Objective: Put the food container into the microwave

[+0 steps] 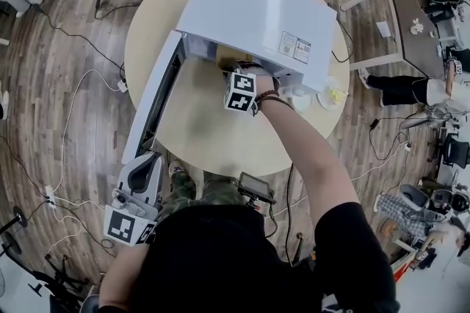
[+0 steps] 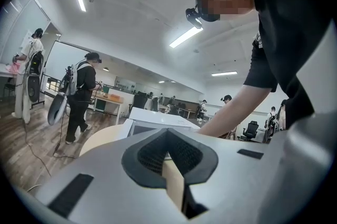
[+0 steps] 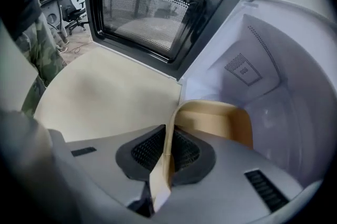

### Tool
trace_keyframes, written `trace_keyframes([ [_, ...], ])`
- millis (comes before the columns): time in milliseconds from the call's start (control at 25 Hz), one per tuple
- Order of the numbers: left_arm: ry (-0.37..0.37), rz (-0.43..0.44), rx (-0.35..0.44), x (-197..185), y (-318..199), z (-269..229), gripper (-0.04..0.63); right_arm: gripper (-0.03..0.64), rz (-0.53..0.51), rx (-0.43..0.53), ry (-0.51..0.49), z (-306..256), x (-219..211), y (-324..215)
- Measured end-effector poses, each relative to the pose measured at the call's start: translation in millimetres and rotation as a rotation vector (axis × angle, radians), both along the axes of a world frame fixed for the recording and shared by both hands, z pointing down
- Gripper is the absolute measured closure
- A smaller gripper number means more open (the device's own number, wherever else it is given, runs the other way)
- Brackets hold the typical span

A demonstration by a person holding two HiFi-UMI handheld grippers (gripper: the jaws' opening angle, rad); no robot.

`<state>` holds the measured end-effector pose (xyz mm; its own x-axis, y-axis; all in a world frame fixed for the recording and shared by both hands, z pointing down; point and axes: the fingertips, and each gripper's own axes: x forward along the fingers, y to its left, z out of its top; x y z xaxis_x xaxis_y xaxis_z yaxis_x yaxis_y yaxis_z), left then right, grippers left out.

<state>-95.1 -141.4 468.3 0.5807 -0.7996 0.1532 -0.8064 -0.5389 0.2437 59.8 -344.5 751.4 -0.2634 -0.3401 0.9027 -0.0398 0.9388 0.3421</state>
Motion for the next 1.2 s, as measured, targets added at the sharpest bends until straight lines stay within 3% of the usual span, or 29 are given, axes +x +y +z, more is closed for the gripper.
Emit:
trace_keyframes([
  [480,-0.005,0.0,-0.043,2,12,11,0.577,0.572,0.001,0.067,0.051,-3,1,-33],
  [960,-0.002,0.003,-0.059,5,13,14,0.577,0.569,0.064,0.067,0.002,-3,5,-50],
  [1200,-0.003,0.013,-0.058,11,12,15,0.577,0.486,0.063,0.113,-0.026,-7,4,-52],
])
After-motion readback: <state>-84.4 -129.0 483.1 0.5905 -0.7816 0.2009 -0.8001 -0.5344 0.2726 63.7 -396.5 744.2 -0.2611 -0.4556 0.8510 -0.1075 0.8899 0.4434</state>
